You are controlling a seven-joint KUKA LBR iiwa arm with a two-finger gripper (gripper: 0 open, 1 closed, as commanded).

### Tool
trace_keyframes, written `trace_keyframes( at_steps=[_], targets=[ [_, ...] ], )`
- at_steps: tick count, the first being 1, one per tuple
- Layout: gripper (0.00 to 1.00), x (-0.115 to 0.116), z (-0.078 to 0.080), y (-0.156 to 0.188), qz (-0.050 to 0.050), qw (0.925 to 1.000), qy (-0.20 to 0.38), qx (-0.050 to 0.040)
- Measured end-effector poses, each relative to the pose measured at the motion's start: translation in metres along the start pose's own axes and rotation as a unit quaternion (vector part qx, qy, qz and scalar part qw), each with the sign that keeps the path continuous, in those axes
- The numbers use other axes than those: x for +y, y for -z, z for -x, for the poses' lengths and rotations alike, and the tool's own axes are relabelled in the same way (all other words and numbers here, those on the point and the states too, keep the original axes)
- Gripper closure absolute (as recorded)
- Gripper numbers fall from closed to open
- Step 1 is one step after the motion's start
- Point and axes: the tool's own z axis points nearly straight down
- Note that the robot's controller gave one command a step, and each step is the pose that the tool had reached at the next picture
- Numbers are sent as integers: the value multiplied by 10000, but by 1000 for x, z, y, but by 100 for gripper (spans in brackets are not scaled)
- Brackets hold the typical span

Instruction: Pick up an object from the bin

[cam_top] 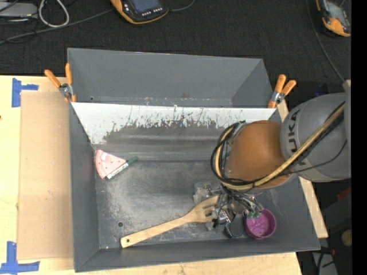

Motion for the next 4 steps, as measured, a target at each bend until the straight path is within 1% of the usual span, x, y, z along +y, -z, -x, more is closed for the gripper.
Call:
trace_keyframes(
  at_steps=[4],
  targets=[
    [100, 0, 0, 0, 6, 10000, -27, -1]
  ],
)
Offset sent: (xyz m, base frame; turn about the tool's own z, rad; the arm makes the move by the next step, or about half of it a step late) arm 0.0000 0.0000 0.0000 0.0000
